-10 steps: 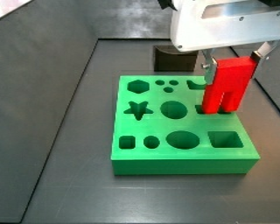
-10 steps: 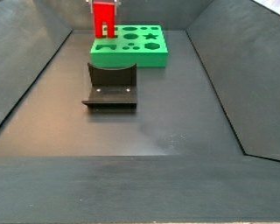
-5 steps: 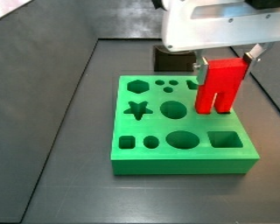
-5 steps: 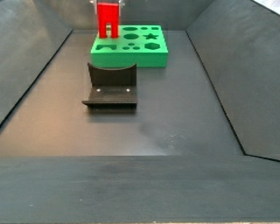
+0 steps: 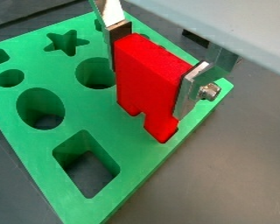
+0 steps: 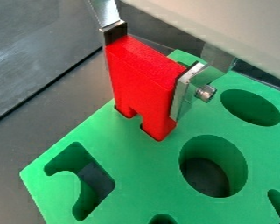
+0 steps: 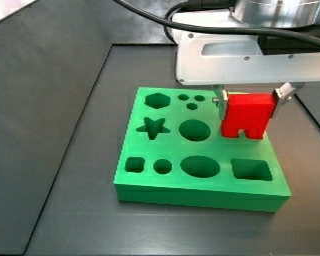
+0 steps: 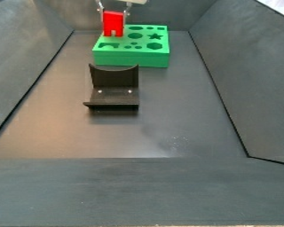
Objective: Pick up the double-square object. Move up. Move to above the board. Insert the double-square object.
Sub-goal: Insert the double-square object.
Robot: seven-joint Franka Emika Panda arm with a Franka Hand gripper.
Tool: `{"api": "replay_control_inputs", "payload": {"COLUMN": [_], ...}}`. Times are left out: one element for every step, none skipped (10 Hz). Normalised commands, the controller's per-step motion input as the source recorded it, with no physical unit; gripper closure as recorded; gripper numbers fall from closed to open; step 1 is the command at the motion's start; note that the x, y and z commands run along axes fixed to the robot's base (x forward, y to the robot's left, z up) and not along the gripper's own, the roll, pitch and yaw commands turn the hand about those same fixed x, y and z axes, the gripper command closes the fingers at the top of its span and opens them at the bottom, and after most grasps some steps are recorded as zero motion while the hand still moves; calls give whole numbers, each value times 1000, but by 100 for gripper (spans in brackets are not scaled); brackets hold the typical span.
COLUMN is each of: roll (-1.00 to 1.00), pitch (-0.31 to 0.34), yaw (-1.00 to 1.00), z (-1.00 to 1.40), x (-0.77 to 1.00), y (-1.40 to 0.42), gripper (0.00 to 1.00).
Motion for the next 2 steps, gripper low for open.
{"api": "replay_control_inputs", "payload": {"roll": [-21,1], "pitch": [-57,0], "yaw": [0,0], "z": [0,0], "x": [-34,0], "y": [0,0], "gripper": [100,100]}}
